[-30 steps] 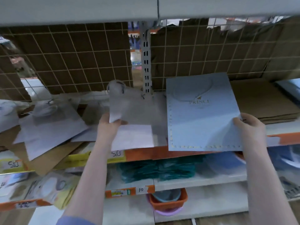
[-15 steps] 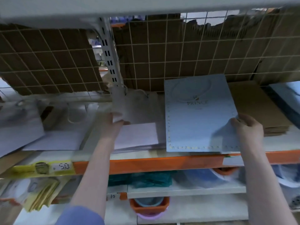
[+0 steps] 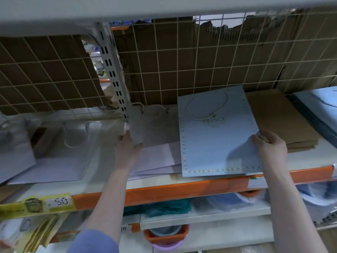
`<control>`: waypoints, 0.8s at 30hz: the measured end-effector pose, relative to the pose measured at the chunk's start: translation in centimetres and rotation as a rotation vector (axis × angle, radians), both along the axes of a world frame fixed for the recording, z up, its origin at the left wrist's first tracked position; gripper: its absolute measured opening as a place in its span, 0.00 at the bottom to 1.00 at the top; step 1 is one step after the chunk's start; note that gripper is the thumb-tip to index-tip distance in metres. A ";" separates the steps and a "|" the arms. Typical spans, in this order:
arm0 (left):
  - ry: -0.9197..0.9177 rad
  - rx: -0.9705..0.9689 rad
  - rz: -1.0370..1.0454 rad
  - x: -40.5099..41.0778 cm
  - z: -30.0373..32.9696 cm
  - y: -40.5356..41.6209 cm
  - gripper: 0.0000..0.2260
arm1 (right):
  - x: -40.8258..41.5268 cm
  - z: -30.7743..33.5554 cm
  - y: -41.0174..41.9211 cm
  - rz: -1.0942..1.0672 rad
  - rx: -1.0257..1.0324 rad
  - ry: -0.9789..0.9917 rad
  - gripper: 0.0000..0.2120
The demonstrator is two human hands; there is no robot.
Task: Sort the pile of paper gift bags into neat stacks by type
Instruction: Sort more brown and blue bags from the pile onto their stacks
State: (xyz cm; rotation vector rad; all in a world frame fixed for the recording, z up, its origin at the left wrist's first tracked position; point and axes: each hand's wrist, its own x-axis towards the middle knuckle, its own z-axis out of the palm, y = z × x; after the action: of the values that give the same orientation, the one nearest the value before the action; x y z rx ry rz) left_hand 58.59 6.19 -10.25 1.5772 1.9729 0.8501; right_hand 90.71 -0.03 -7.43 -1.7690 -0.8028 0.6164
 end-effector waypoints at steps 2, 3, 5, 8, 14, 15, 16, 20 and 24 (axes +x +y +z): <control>0.000 -0.005 -0.032 -0.2 0.0 -0.2 0.28 | -0.2 -0.1 -0.2 0.002 -0.010 -0.010 0.18; 0.023 -0.006 -0.040 -0.3 0.1 -0.2 0.28 | -0.4 -0.1 -0.4 0.002 -0.013 -0.017 0.18; 0.121 0.023 -0.030 -0.4 0.2 -0.1 0.29 | -0.6 -0.2 -0.7 -0.005 -0.017 -0.027 0.17; 0.287 0.102 0.001 -0.1 1.0 -0.3 0.27 | -0.9 -0.2 -1.3 -0.022 -0.029 -0.023 0.17; 0.344 0.189 -0.137 3.6 2.9 -2.0 0.20 | -0.9 0.1 -3.0 -0.011 -0.034 0.009 0.10; 0.321 0.169 -0.150 4.5 3.2 -2.3 0.20 | -0.7 0.1 -3.4 -0.006 -0.043 0.026 0.08; 0.289 0.145 -0.164 5.4 3.5 -2.7 0.20 | -0.3 0.1 -3.7 -0.003 -0.050 0.032 0.07; 0.145 0.095 -0.228 9.4 3.9 -3.7 0.21 | 1.8 0.3 -4.3 -0.019 -0.030 0.059 0.07; 0.073 0.073 -0.286 14.9 4.2 -4.5 0.20 | 5.7 0.7 -4.2 -0.029 0.014 0.072 0.03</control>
State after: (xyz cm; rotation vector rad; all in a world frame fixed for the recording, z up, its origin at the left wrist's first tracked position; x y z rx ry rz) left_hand 73.50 1.69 -6.10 1.9000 1.7228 0.7641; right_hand 96.45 -4.26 -6.77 -1.7329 -0.7295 0.6499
